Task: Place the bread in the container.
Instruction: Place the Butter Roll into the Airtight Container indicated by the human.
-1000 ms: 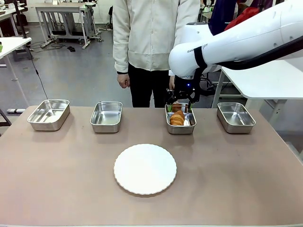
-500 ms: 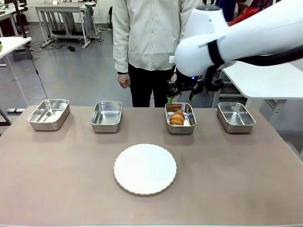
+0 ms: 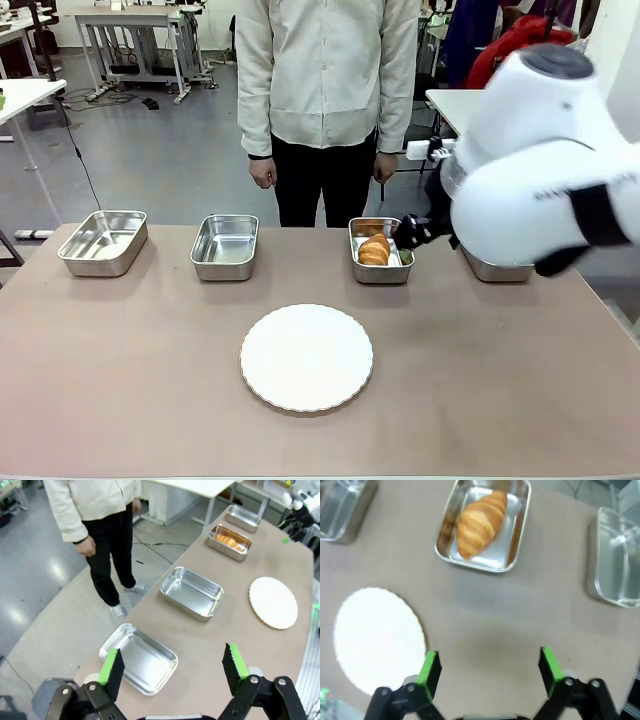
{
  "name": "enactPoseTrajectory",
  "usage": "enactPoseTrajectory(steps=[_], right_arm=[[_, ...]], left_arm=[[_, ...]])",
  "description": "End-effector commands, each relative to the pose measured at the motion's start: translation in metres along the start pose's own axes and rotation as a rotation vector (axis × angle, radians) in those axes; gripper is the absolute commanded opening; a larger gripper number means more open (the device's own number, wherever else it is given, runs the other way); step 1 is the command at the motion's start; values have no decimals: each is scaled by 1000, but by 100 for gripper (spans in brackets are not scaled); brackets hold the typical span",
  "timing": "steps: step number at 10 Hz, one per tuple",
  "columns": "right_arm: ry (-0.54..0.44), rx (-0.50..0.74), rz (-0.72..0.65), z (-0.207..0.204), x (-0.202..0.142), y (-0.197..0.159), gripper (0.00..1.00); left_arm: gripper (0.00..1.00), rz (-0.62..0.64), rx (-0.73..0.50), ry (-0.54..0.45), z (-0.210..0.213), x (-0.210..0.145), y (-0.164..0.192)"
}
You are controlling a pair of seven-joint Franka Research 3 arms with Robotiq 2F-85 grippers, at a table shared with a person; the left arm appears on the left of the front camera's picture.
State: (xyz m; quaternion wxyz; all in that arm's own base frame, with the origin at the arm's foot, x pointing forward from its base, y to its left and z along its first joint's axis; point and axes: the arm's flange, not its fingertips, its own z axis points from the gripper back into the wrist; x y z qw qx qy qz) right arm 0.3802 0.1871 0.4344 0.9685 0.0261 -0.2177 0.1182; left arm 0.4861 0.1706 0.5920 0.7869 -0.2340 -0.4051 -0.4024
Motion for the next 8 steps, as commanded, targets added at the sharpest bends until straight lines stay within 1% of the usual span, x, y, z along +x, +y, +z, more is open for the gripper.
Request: enactPoseTrajectory(steps=[1, 3, 4, 8], right_arm=[[-44, 56, 24, 6, -18, -11, 100], [-31, 59, 21, 2, -16, -11, 100], [-27, 18, -2, 9, -9, -5, 100], [-27, 18, -2, 9, -9, -5, 100]], left_arm=[[100, -3, -4, -7, -1, 1, -1], [100, -3, -4, -7, -1, 1, -1], [100, -3, -4, -7, -1, 1, -1], [100, -3, -4, -7, -1, 1, -1]])
